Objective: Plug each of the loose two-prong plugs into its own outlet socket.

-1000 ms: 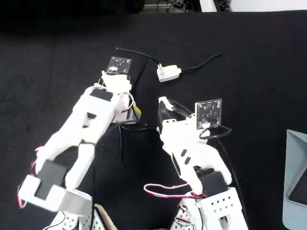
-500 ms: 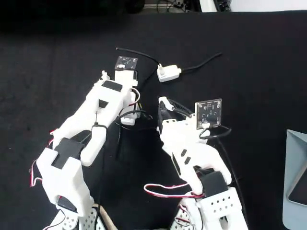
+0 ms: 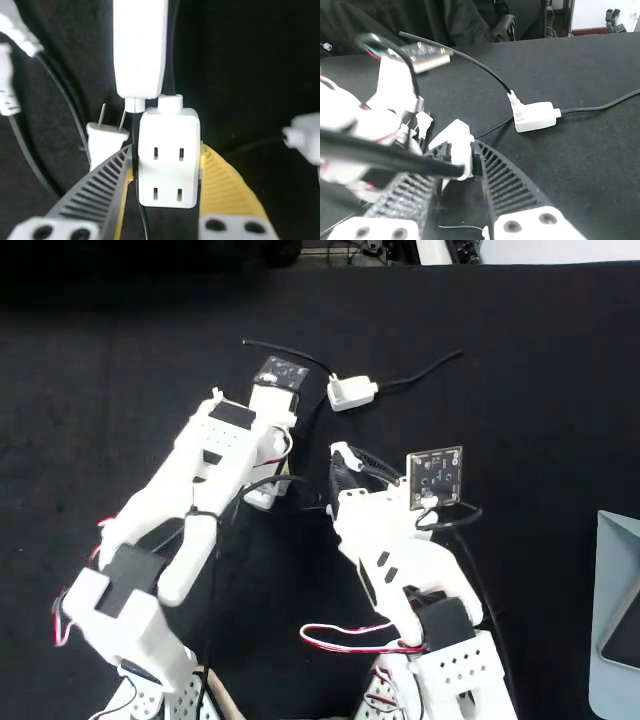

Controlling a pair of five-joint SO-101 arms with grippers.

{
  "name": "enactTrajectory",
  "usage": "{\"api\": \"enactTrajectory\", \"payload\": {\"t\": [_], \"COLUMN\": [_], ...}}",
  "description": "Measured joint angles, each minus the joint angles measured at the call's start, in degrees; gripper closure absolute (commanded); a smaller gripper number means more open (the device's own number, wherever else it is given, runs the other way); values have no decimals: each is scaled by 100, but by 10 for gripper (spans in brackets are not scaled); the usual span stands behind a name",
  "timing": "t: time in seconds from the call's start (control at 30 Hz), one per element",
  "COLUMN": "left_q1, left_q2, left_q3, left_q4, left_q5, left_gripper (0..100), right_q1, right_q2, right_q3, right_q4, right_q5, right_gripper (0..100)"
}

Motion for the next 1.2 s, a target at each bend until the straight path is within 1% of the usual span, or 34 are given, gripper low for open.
{"api": "enactTrajectory", "payload": {"t": [0.17,0.3,0.47,0.53,0.67,0.77,0.83,0.9,1.03,1.13,1.2], "left_q1": [0,0,9,9,-97,-264,-343,-440,-949,-1495,-1864], "left_q2": [-695,-1090,-1477,-1609,-1952,-2356,-2752,-3200,-4167,-4853,-5266], "left_q3": [9,387,1336,1802,2470,2576,2585,2585,2831,3244,3631], "left_q4": [668,967,923,677,229,229,352,554,756,765,756], "left_q5": [-897,-1574,-2119,-2207,-2242,-2242,-2242,-2242,-2242,-2242,-2101], "left_gripper": [931,926,805,768,739,739,739,739,741,744,744], "right_q1": [0,0,0,0,0,0,-18,-185,-589,-1073,-1398], "right_q2": [0,0,0,0,0,0,0,0,0,0,0], "right_q3": [0,0,0,0,0,0,0,0,-9,-9,-123], "right_q4": [0,0,0,0,0,79,211,343,835,1187,1310], "right_q5": [0,0,0,0,0,132,211,369,659,844,967], "right_gripper": [987,987,987,987,986,986,986,986,986,986,986]}}
